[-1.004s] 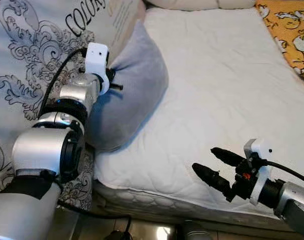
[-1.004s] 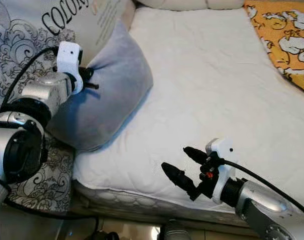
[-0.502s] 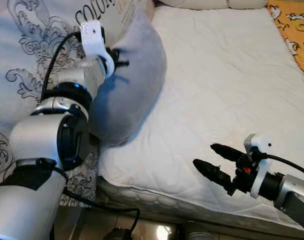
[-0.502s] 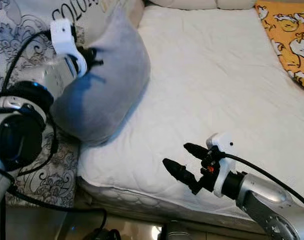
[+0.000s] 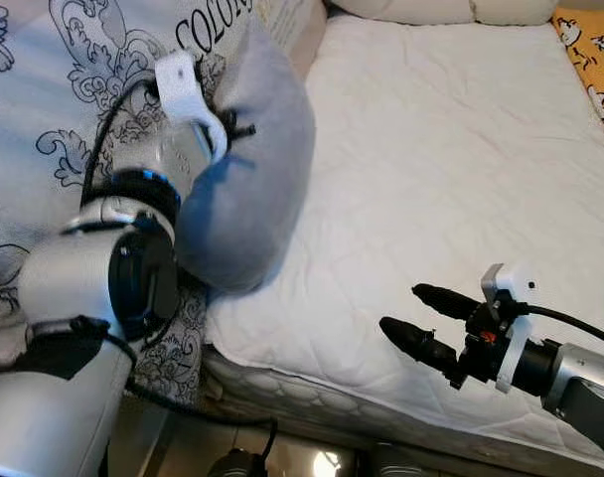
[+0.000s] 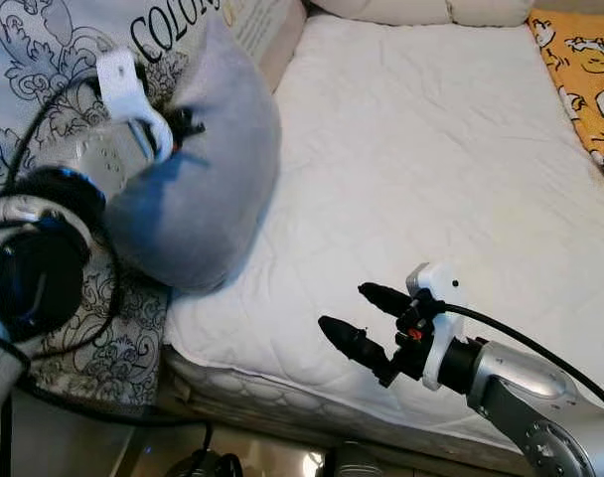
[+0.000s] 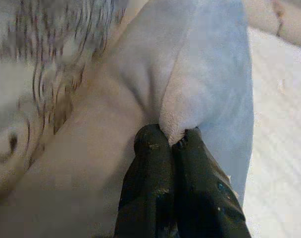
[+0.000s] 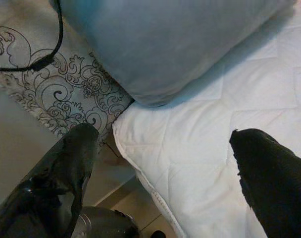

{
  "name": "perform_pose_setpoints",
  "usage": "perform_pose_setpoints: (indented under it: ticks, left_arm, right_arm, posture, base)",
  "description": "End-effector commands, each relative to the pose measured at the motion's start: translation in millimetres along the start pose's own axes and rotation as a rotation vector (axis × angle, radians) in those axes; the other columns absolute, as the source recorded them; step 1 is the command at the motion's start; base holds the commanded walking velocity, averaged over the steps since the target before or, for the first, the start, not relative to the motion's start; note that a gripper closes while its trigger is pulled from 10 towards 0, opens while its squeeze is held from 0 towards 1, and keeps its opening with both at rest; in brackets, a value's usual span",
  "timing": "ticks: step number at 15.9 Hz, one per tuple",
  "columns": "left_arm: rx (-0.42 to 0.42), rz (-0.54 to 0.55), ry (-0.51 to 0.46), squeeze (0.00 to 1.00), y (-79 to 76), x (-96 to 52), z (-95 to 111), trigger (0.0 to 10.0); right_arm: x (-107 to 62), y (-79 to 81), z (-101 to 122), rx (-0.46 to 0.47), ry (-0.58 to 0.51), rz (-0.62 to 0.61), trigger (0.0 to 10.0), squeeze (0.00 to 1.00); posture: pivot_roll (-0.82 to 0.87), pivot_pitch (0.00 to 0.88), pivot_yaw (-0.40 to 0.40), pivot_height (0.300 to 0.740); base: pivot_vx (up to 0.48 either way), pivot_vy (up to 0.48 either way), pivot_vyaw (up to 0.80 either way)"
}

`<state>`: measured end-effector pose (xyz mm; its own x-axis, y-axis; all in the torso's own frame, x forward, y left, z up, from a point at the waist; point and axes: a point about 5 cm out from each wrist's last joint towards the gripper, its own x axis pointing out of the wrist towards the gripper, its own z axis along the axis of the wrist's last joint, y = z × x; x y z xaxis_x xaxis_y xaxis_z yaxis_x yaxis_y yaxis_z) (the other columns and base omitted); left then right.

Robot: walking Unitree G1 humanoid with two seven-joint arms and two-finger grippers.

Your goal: Clean up the room

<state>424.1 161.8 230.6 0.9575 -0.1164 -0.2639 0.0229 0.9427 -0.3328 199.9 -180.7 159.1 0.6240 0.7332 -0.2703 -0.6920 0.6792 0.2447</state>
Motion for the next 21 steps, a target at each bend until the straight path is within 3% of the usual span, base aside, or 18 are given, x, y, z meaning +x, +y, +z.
perform_pose_setpoints:
  ticks: [1, 2, 3, 4, 8, 9, 11, 13, 15, 17, 21]
  left_arm:
    - [0.030, 0.019, 0.007, 0.00, 3.6, -0.2, -1.8, 10.0]
    - [0.061, 0.024, 0.017, 0.84, 7.0, 0.0, -6.7, 10.0]
    - [0.100, 0.026, 0.028, 1.00, 10.7, 0.1, -11.1, 10.0]
    - [0.198, 0.038, 0.035, 1.00, 18.3, -0.5, -15.5, 10.0]
    - [0.381, 0.027, -0.035, 1.00, 17.4, -1.7, -2.1, 10.0]
    - [0.405, 0.007, -0.044, 1.00, 14.3, -1.9, 1.7, 10.0]
    - [0.518, -0.140, -0.138, 1.00, -11.4, -3.2, 20.0, 10.0]
    - [0.487, -0.301, -0.201, 1.00, -37.2, -4.3, 23.0, 10.0]
    - [0.517, -0.465, -0.249, 1.00, -59.2, -6.6, 9.4, 10.0]
    - [0.493, -0.491, -0.249, 1.00, -60.2, -9.2, -3.9, 10.0]
    - [0.556, -0.494, -0.342, 1.00, -56.5, -46.2, -42.2, 10.0]
  right_arm:
    - [-1.1, 0.6, -0.4, -0.006, 0.011, 0.007, 10.0, 1.00]
    - [-1.0, 0.7, -0.7, -0.007, 0.013, 0.008, 10.0, 1.00]
    - [-0.9, 1.1, -0.9, -0.006, 0.014, 0.011, 10.0, 1.00]
    - [-0.6, 1.8, -1.5, -0.005, 0.015, 0.012, 10.0, 1.00]
    - [0.1, 0.7, -1.5, -0.009, 0.011, 0.000, 10.0, 1.00]
    - [0.4, -0.4, -1.3, -0.007, 0.007, -0.007, 10.0, 1.00]
    - [2.6, -10.7, 5.6, 0.006, -0.093, -0.085, 10.0, 1.00]
    - [4.1, -15.2, 7.8, 0.013, -0.158, -0.148, 10.0, 1.00]
    - [10.9, -16.0, 4.8, 0.043, -0.220, -0.219, 10.0, 1.00]
    - [17.9, -15.6, 2.7, 0.061, -0.260, -0.271, 10.0, 1.00]
    - [34.2, -10.1, -1.2, 0.061, -0.284, -0.345, 10.0, 1.00]
  posture:
    - [-0.29, 0.112, 0.069, 0.740]
    - [-0.29, 0.113, 0.069, 0.740]
    - [-0.30, 0.113, 0.070, 0.740]
    - [-0.30, 0.110, 0.072, 0.740]
    - [-0.30, 0.101, 0.074, 0.740]
    - [-0.29, 0.098, 0.077, 0.740]
    - [-0.28, 0.080, 0.080, 0.740]
    - [-0.25, 0.043, 0.072, 0.740]
    - [-0.22, 0.005, 0.066, 0.740]
    - [-0.20, 0.000, 0.068, 0.740]
    - [-0.17, 0.000, 0.057, 0.740]
  base:
    - [0.000, 0.000, 0.00]
    - [0.000, 0.000, 0.00]
    - [0.000, 0.000, 0.00]
    - [0.000, 0.000, 0.00]
    - [0.000, 0.000, 0.00]
    - [0.000, 0.000, 0.00]
    - [0.000, 0.000, 0.00]
    - [0.000, 0.000, 0.00]
    - [0.000, 0.000, 0.00]
    - [0.000, 0.000, 0.00]
    - [0.000, 0.000, 0.00]
